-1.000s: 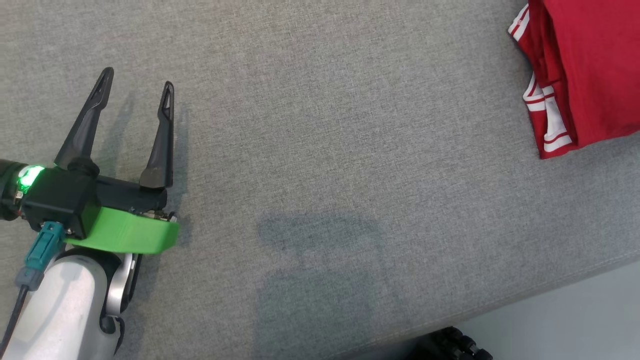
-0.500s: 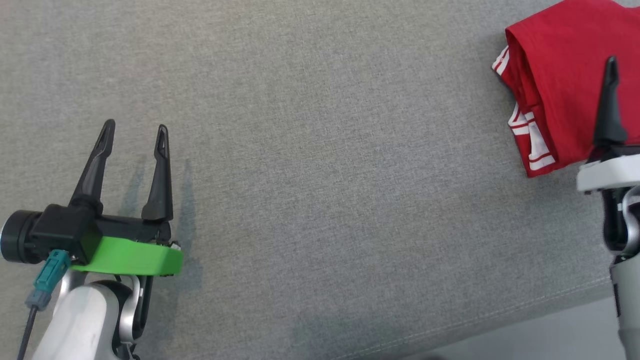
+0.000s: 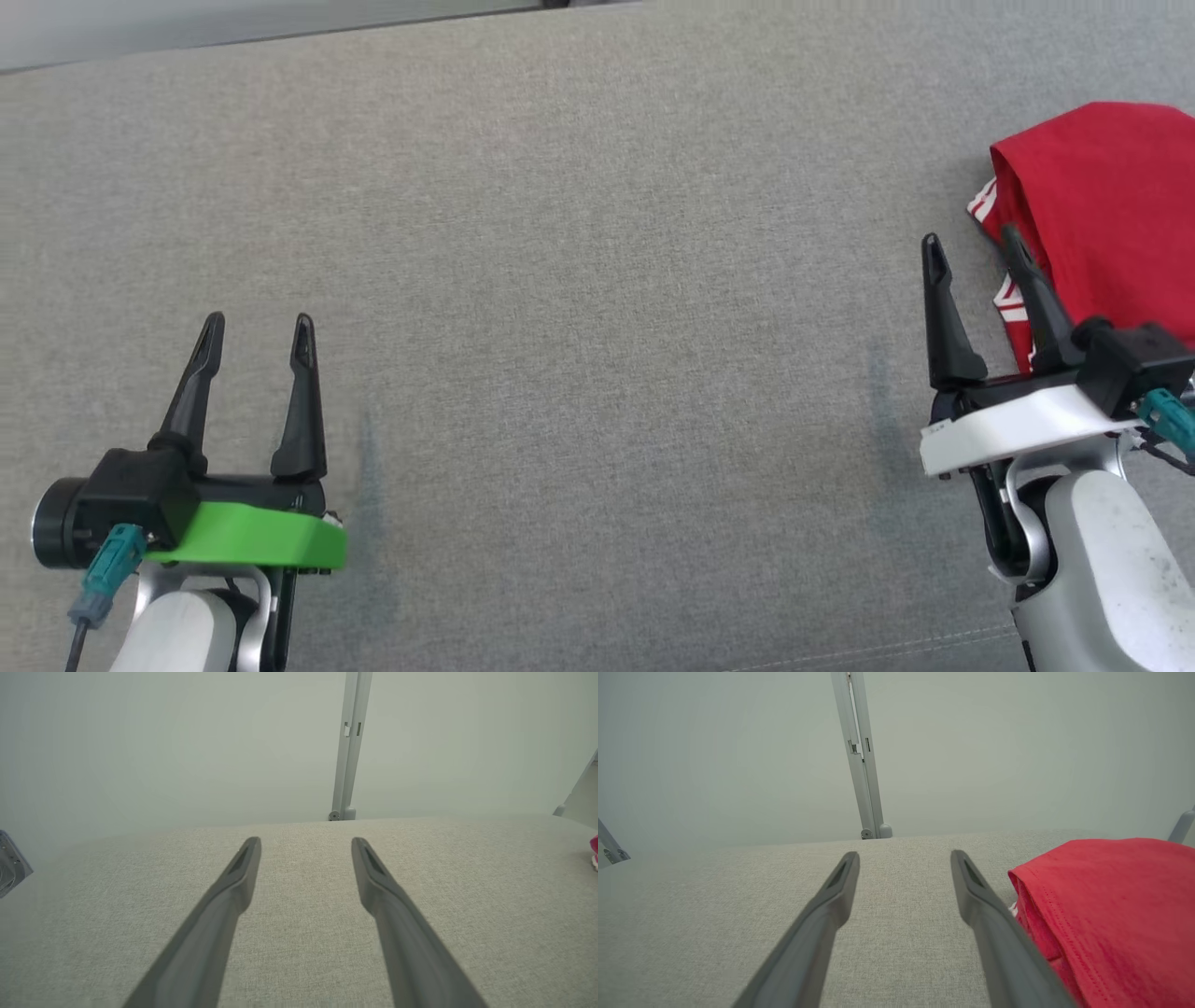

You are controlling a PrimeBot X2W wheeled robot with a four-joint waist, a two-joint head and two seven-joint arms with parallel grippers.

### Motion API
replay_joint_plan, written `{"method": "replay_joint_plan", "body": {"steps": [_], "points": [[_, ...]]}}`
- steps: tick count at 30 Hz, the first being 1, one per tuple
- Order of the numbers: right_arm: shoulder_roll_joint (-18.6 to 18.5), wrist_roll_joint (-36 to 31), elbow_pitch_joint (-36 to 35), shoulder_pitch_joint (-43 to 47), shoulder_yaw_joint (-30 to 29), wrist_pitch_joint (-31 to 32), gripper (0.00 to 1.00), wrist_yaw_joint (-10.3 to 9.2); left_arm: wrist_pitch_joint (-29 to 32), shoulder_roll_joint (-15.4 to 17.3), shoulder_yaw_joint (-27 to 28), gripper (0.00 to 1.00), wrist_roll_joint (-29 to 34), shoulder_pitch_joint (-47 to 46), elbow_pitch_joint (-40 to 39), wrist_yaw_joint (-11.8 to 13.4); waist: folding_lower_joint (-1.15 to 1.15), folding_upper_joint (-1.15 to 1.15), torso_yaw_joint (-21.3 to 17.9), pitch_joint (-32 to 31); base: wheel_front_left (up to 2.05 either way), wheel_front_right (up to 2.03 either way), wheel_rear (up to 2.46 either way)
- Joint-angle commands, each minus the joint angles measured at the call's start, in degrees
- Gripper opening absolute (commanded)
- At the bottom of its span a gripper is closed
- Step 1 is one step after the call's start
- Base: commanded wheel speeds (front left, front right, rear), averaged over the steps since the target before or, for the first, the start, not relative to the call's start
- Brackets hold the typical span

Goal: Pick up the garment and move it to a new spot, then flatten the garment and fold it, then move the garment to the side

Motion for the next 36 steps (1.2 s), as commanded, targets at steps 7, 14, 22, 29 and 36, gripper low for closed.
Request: {"method": "replay_joint_plan", "body": {"steps": [7,14,22,29,36], "points": [[0.79,-0.66,0.58,4.44,1.13,0.77,1.0,-0.1,-0.63,0.34,0.35,1.0,-1.39,3.69,1.21,-0.15,0.0,0.0,3.39,-7.01,0.0,0.0,0.0],[1.0,-0.86,0.2,8.45,0.81,1.42,1.0,-0.1,0.11,0.78,-0.19,1.0,-1.96,6.62,1.78,0.14,0.0,0.0,3.41,-11.26,0.0,0.0,0.0],[1.29,-1.3,-1.41,12.6,-0.52,2.77,1.0,-0.1,1.62,1.08,-0.76,1.0,-2.79,9.72,0.82,0.69,0.0,0.0,3.38,-14.53,0.0,0.0,0.0],[1.72,-1.98,-3.33,15.32,-2.0,3.95,1.0,-0.1,2.64,1.74,-0.83,1.0,-3.24,11.89,-0.19,1.28,0.0,0.0,3.47,-16.1,0.0,0.0,0.0],[2.01,-1.99,-4.32,16.13,-2.66,4.47,1.0,-0.1,2.91,2.05,-0.69,1.0,-3.89,12.42,-0.1,1.38,0.0,0.0,3.69,-16.33,0.0,0.0,0.0]]}}
